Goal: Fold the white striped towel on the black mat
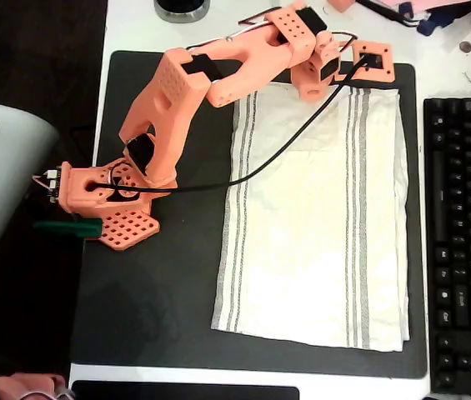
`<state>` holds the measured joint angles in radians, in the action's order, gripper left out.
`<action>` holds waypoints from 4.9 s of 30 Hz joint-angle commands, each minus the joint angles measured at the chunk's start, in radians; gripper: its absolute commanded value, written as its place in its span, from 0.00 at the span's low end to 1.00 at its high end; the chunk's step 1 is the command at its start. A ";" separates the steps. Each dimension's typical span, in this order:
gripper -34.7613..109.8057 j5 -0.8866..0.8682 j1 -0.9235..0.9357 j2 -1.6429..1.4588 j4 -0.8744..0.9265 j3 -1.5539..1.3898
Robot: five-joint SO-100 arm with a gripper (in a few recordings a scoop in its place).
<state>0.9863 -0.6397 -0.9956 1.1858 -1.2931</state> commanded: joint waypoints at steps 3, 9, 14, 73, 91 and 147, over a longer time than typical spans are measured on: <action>0.32 0.014 0.005 0.008 -0.017 -0.034; 0.24 0.020 0.009 0.005 -0.031 -0.060; 0.24 0.029 0.000 -0.021 -0.025 -0.051; 0.24 0.729 1.155 -0.515 0.124 -0.233; 0.37 0.844 1.227 -0.614 -0.002 -0.407; 0.28 0.535 0.805 -0.749 -0.270 -0.494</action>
<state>1.5463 0.2056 -1.6598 0.9020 -1.7349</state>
